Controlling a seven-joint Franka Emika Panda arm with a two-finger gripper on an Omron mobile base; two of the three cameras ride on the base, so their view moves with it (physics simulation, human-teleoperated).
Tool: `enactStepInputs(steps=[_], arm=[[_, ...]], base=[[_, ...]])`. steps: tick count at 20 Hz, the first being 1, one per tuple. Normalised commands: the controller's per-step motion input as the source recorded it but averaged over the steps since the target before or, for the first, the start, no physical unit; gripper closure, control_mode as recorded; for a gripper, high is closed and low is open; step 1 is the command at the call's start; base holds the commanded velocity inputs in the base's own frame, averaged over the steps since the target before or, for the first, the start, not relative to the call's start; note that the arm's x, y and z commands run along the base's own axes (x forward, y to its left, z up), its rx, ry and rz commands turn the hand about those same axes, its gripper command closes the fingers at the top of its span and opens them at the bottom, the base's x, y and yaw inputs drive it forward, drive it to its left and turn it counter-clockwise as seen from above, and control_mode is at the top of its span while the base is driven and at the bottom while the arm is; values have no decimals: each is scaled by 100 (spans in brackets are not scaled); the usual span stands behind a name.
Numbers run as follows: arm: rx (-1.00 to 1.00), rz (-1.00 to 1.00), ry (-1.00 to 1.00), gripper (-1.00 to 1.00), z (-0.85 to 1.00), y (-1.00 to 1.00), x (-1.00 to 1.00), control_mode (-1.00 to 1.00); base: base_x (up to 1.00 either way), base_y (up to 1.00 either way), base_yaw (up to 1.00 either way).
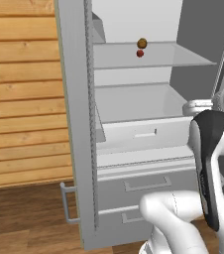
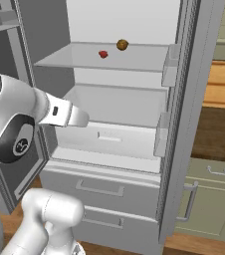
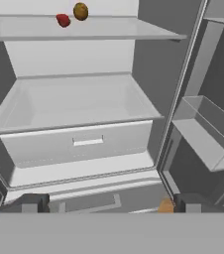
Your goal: Take the strawberry from the fridge and place it on top of the pancake, located on the dining counter.
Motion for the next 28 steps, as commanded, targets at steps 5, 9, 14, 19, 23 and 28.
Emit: enactStepInputs(steps=[5,9,14,19,23,28], arm=[[0,0,0,-100,14,41,-33,-100],[2,3,9,-100,-6,44,-21,-100],[6,3,8,-100,-13,36,-13,-100],[1,0,0,-100,0,0,-10,100],[0,0,0,-100,0,0,0,100],[0,0,0,-100,0,0,0,100]], base=[[0,0,0],[0,0,0],[0,0,0],[-33,-16,0],[1,-40,0],[91,-5,0]])
